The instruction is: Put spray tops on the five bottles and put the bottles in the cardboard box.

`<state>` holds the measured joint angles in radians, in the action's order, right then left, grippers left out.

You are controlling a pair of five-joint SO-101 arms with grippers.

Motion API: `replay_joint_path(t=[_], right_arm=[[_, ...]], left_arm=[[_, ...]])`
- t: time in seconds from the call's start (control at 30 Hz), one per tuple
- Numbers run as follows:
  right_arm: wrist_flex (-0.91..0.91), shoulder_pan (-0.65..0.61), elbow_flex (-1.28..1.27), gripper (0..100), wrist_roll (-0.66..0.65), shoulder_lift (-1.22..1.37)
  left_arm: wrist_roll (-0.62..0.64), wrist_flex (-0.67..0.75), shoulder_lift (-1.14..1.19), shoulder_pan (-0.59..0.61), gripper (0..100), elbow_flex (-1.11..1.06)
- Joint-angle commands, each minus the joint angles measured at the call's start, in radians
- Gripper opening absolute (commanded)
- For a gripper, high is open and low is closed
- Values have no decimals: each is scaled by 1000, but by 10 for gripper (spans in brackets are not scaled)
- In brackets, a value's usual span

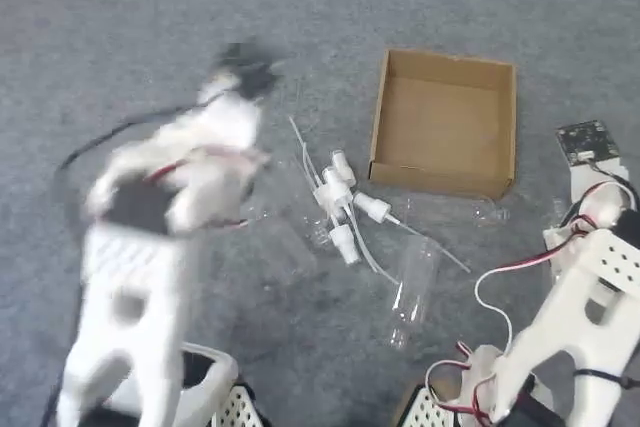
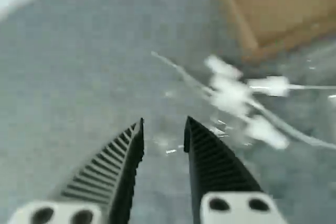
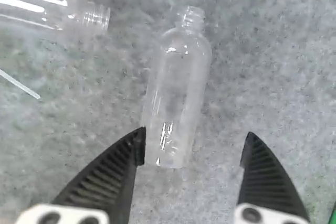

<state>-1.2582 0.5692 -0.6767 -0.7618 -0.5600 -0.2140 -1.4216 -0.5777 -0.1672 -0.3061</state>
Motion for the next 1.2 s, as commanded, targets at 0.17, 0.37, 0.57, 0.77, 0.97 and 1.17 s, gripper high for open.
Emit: replay_joint_path(t=[0.17, 0.37, 0.57, 0.77, 0.97, 1.17], right_arm=[[16, 10, 15, 242, -17, -47], [65, 10, 17, 242, -14, -18], [104, 33, 69, 242, -11, 166], [102, 102, 167, 242, -15, 260], [108, 134, 175, 242, -18, 272], [108, 130, 173, 242, -18, 274]], left_arm=[[408, 279, 460, -204, 164, 117], [597, 334, 589, -199, 171, 113], [669, 330, 657, -195, 207, 113], [674, 328, 715, -189, 209, 111], [674, 331, 793, -195, 209, 111], [669, 336, 832, -204, 206, 113]])
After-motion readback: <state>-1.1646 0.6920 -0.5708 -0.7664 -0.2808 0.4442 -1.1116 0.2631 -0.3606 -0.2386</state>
